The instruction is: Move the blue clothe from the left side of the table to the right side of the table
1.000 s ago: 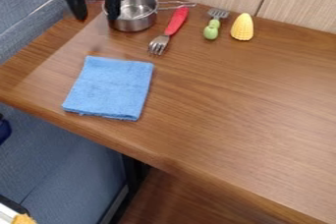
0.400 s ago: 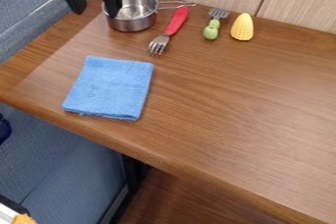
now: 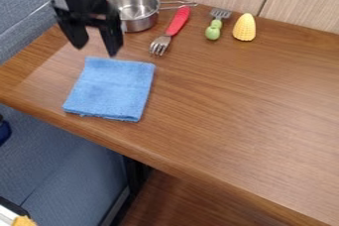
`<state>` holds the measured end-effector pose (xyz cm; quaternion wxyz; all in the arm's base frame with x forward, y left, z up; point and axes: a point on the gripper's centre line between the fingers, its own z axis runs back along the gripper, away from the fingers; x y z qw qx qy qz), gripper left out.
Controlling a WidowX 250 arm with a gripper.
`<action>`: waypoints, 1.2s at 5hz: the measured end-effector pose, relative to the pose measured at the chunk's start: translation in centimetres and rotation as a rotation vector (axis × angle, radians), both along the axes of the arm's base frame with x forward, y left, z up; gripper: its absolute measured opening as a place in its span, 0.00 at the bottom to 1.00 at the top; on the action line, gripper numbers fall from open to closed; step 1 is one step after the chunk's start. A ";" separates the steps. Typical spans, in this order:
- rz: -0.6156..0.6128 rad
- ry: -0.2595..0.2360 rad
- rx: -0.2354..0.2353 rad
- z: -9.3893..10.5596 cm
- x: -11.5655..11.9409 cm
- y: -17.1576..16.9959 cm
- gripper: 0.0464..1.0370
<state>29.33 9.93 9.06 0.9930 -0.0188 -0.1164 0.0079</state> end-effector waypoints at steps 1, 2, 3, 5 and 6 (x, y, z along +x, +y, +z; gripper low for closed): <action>-0.073 0.041 -0.001 -2.3 -1.6 -1.4 0.96; -0.123 0.058 0.014 -3.7 -2.3 -1.9 0.96; -0.130 0.071 0.055 -4.7 -2.6 -1.4 0.96; -0.150 0.078 0.091 -4.9 -1.7 -1.9 0.96; -0.183 0.066 0.067 -5.0 -0.7 -3.8 0.96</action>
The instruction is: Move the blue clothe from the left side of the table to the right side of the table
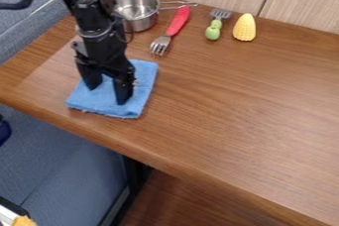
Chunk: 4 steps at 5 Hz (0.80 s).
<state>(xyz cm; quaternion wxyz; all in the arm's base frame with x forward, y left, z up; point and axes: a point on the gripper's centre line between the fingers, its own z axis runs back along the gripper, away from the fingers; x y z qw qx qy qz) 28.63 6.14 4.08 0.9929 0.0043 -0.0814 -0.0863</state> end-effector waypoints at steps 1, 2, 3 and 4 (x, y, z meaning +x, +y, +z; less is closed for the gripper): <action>-0.046 -0.004 -0.037 0.1 1.3 -3.1 0.96; -0.086 -0.007 -0.065 0.2 2.5 -6.1 0.96; -0.101 -0.018 -0.076 0.3 3.7 -7.7 0.96; -0.099 -0.036 -0.083 0.3 5.5 -8.9 0.96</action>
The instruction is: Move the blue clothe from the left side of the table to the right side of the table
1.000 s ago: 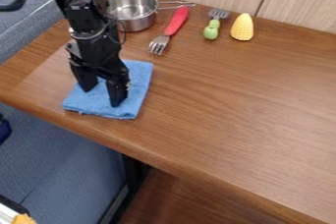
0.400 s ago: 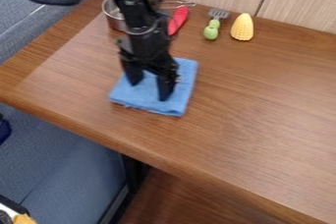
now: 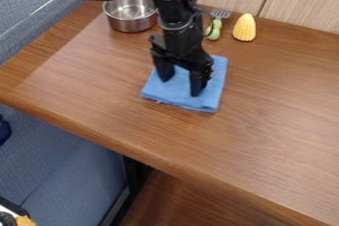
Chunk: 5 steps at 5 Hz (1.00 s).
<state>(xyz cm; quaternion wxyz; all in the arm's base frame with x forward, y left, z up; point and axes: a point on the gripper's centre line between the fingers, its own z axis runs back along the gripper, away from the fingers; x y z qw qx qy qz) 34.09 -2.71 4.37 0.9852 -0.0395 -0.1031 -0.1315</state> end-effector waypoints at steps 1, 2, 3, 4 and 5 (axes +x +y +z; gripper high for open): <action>-0.005 -0.021 -0.007 0.0 1.7 -1.3 0.96; 0.005 -0.029 -0.019 0.0 2.5 -1.7 0.96; 0.001 -0.035 -0.025 0.1 3.2 -2.0 0.96; -0.001 -0.030 -0.034 0.3 3.2 -2.1 0.96; -0.011 -0.014 -0.054 0.6 3.0 -2.3 0.96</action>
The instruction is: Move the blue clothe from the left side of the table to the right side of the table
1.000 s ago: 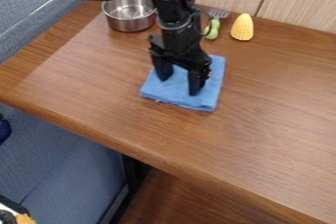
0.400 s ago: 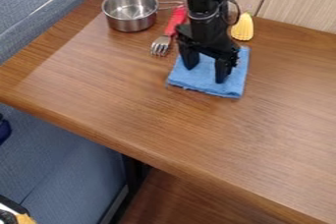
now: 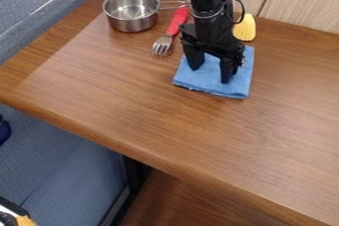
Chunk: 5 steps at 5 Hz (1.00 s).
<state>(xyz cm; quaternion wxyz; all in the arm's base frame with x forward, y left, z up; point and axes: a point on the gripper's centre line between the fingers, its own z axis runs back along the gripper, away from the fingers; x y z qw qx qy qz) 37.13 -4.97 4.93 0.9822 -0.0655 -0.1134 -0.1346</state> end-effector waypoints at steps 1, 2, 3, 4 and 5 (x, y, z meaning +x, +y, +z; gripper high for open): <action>-0.001 -0.001 -0.018 1.0 -0.1 0.3 0.96; 0.021 -0.046 -0.038 3.4 0.4 1.4 0.96; 0.033 -0.093 -0.046 5.5 0.4 2.3 0.96; 0.053 -0.140 -0.031 7.3 0.0 4.4 0.96; 0.047 -0.143 -0.027 7.3 0.0 4.4 0.96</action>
